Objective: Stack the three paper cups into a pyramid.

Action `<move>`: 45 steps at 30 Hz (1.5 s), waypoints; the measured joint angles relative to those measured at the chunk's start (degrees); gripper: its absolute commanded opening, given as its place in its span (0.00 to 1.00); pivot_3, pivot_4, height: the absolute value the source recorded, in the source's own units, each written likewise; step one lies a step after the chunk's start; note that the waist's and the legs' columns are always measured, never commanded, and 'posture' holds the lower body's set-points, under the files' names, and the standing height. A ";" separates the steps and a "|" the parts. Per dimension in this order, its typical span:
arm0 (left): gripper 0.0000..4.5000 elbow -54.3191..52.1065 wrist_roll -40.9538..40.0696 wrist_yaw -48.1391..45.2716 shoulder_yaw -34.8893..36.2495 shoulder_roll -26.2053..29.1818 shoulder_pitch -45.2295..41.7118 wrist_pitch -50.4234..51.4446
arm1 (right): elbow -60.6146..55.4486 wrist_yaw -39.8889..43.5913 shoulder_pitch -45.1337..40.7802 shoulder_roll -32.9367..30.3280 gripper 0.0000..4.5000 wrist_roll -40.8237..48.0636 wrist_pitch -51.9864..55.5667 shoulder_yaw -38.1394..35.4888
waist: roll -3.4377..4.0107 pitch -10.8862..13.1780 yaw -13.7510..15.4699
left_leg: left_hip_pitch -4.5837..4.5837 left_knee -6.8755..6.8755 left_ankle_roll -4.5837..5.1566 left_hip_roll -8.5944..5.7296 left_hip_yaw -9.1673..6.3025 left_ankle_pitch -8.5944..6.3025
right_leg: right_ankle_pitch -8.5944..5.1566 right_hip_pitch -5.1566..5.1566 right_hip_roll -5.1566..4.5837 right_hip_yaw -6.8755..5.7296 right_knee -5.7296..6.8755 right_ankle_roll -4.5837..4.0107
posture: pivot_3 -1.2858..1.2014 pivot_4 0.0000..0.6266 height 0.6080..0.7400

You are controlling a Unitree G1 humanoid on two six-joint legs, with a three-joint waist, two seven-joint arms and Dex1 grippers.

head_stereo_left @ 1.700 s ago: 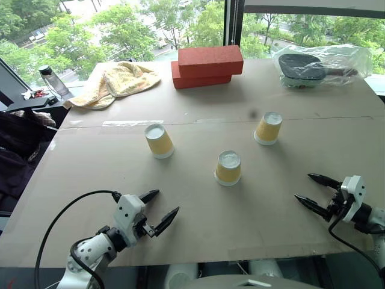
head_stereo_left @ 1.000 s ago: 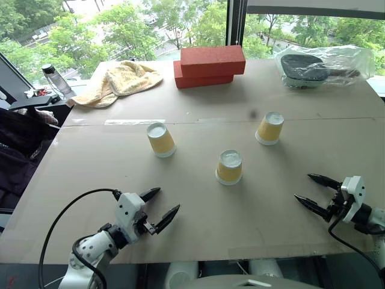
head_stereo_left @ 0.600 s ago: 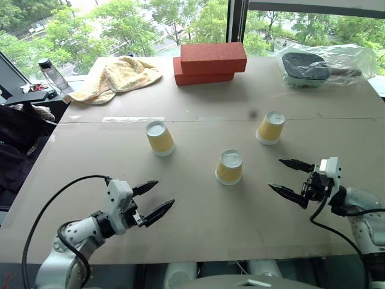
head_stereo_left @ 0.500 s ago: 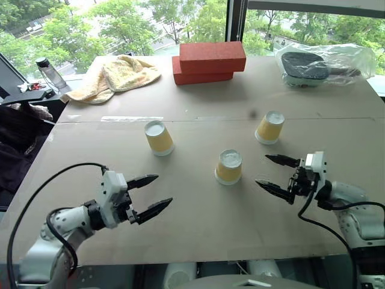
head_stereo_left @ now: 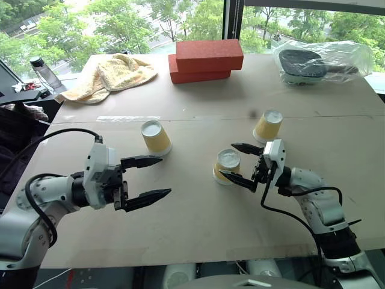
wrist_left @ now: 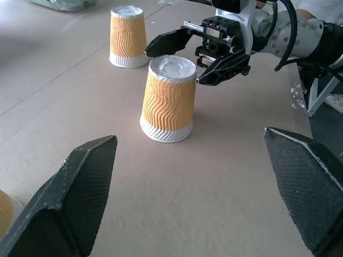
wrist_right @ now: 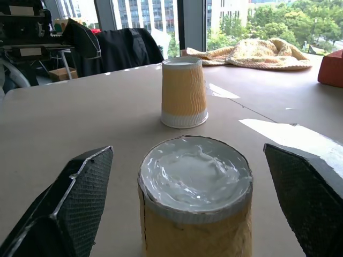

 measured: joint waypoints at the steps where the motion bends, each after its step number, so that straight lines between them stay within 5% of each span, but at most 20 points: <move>1: 1.00 -0.01 -0.10 0.00 0.04 0.00 -0.01 0.43 | 0.21 -0.27 -0.29 0.35 0.99 0.03 0.92 0.13 | -0.01 0.01 -0.04 | 0.00 0.00 -0.04 0.00 0.01 0.02 | 0.00 0.00 0.01 0.01 0.00 0.00 | 0.52 0.24 0.93; 5: 1.00 -0.02 -0.85 0.10 0.20 -0.49 -0.91 1.47 | 1.02 0.20 -1.61 0.33 0.99 0.00 1.92 0.99 | -0.02 0.02 -0.07 | 0.01 0.00 -0.04 0.00 0.01 0.02 | 0.00 0.00 0.00 0.02 0.03 0.00 | 0.52 0.24 0.93; 12: 1.00 -0.18 -2.06 0.12 0.46 -0.81 -1.10 2.67 | 1.82 1.24 -1.90 0.32 0.45 0.21 2.43 1.19 | -0.02 0.02 -0.08 | 0.02 0.00 -0.10 0.00 0.01 0.06 | 0.00 0.00 0.01 0.02 0.03 0.00 | 0.52 0.24 0.93; 20: 1.00 -0.68 -2.48 -0.47 0.01 -0.56 -4.50 3.74 | 1.73 0.95 -1.85 -0.66 0.44 0.65 2.45 0.53 | -0.03 0.03 0.10 | 0.01 0.01 -0.14 -0.02 -0.01 0.08 | 0.00 0.01 0.00 0.01 0.05 0.00 | 0.52 0.24 0.93; 32: 1.00 -2.08 -3.06 -2.99 -10.15 -0.50 -18.66 7.21 | 0.72 1.00 4.73 -11.16 0.44 5.71 4.05 -14.07 | -0.07 0.06 -0.15 | 0.07 0.03 -0.25 -0.03 0.04 0.15 | 0.01 0.01 0.15 0.15 0.10 0.02 | 0.52 0.24 0.93; 33: 1.00 -2.03 -3.04 -3.32 -10.74 -0.50 -18.90 7.22 | 1.13 1.07 4.97 -11.22 0.62 5.78 3.78 -14.31 | -0.07 0.06 -0.21 | 0.10 0.03 -0.22 -0.02 0.05 0.14 | 0.01 0.01 0.17 0.18 0.13 0.02 | 0.52 0.24 0.93; 35: 1.00 -1.68 -2.92 -4.02 -11.25 -0.50 -19.13 7.22 | 1.37 1.23 5.29 -11.44 0.73 5.74 3.48 -14.53 | -0.08 0.06 -0.09 | 0.09 0.03 -0.21 -0.02 0.03 0.13 | 0.01 0.01 0.18 0.16 0.14 0.02 | 0.52 0.24 0.93; 37: 1.00 -1.17 -2.65 -4.30 -11.25 -0.49 -19.14 7.22 | 1.84 1.63 6.01 -11.75 0.95 5.93 3.94 -14.66 | -0.09 0.07 0.00 | 0.07 0.03 -0.22 -0.01 0.03 0.13 | 0.01 0.01 0.17 0.15 0.13 0.02 | 0.52 0.24 0.93; 45: 1.00 -0.43 -2.45 -5.12 -11.06 -0.48 -19.21 7.34 | -2.06 3.14 4.65 -14.32 0.99 13.04 8.22 -19.21 | -0.10 0.10 -0.01 | 0.07 0.04 -0.28 -0.01 0.04 0.17 | 0.01 0.02 0.15 0.17 0.12 0.03 | 0.52 0.24 0.93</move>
